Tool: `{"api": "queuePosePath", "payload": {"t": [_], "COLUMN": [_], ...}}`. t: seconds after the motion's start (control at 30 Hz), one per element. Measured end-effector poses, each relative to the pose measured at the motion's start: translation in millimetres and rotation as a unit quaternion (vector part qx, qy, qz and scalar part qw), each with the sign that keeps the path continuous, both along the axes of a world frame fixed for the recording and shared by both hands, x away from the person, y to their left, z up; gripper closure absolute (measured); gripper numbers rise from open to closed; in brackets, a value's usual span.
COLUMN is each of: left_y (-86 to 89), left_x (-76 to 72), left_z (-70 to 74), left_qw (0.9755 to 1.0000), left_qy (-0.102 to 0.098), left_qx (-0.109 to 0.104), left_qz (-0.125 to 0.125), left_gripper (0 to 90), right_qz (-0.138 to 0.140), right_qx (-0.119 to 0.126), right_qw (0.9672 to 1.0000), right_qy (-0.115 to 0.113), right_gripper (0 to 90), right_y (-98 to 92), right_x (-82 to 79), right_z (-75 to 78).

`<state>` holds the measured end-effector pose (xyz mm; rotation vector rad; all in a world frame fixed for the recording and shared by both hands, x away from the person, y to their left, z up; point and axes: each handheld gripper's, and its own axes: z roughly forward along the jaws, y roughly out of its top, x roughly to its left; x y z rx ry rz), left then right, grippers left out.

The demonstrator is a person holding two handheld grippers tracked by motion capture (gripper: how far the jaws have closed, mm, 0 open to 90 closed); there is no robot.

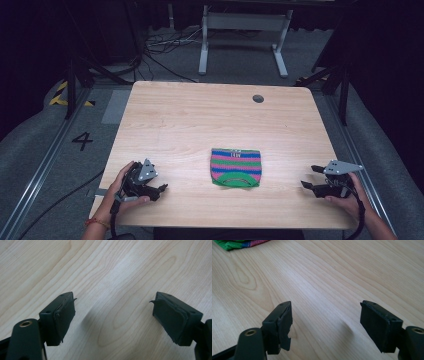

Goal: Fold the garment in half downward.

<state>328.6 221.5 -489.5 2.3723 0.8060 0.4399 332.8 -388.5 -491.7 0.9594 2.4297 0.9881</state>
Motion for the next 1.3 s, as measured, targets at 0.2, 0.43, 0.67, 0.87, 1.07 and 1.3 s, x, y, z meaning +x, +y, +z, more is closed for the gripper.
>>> {"api": "queuePosePath", "payload": {"t": [0.2, 0.43, 0.67, 0.87, 1.07, 1.3], "left_y": [12.9, 29.0, 35.5, 35.1, 35.2, 33.9], "left_x": [-1.5, -5.2, -8.8, -10.7, -11.1, -9.6], "left_z": [-4.3, -9.3, -9.7, -10.0, -9.9, -10.1], "left_qw": [0.9992, 0.9962, 0.9944, 0.9932, 0.9930, 0.9926], "left_qy": [0.011, 0.026, 0.031, 0.032, 0.032, 0.031], "left_qx": [-0.033, -0.065, -0.068, -0.071, -0.070, -0.065], "left_qz": [0.020, 0.052, 0.076, 0.086, 0.090, 0.098], "left_gripper": [18.0, 16.0, 15.3, 15.1, 14.9, 11.9], "right_qz": [-0.019, -0.061, -0.079, -0.080, -0.082, -0.084], "right_qx": [0.006, 0.032, 0.038, 0.038, 0.038, 0.037], "right_qw": [0.9998, 0.9976, 0.9959, 0.9958, 0.9956, 0.9955], "right_qy": [0.005, 0.013, 0.023, 0.023, 0.023, 0.023], "right_gripper": [25.6, 20.7, 19.4, 19.3, 19.3, 19.2], "right_y": [-12.3, -31.4, -42.8, -42.9, -42.6, -42.6], "right_x": [-4.4, -14.4, -18.2, -18.4, -17.9, -17.9], "right_z": [-3.6, -13.8, -14.3, -14.3, -14.3, -14.3]}}
